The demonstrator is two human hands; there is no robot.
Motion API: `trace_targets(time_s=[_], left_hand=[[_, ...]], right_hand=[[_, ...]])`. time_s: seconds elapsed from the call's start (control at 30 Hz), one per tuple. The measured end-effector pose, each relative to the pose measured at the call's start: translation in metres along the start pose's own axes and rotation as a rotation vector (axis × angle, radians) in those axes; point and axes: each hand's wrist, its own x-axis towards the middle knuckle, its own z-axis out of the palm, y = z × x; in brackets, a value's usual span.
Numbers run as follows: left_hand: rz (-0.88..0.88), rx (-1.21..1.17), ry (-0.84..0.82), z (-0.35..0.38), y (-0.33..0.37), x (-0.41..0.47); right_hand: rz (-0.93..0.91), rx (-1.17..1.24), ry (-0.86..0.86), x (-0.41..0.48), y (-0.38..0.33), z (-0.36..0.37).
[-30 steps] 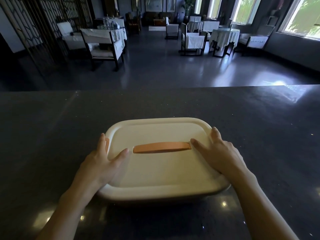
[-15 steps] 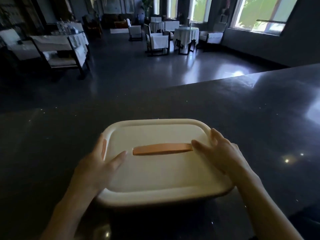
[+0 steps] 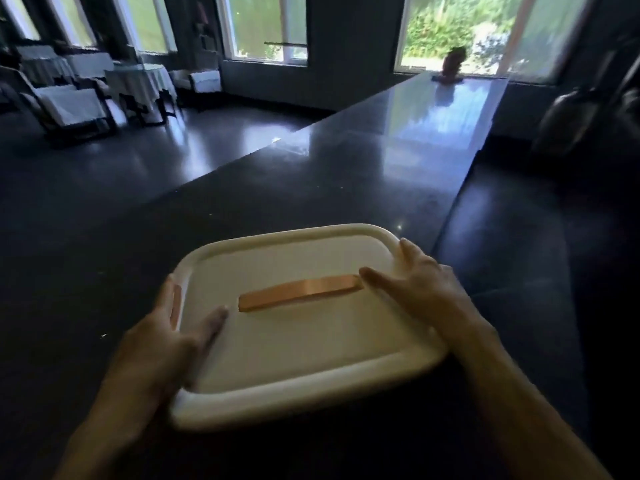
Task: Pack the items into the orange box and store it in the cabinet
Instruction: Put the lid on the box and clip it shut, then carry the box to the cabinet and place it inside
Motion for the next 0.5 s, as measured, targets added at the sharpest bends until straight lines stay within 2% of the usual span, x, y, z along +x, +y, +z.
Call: trace_targets(time_s=[0.23,0.5], left_hand=[[0.334,0.055,-0.172,0.09,0.117,0.033],[0.554,0.019,-0.365,0.229,0.273,0.06]], right_hand=[[0.287,0.11,0.221,-0.005,0.097,-0.082],[0.501,0.099,0.48,0.031,0.209,-0.179]])
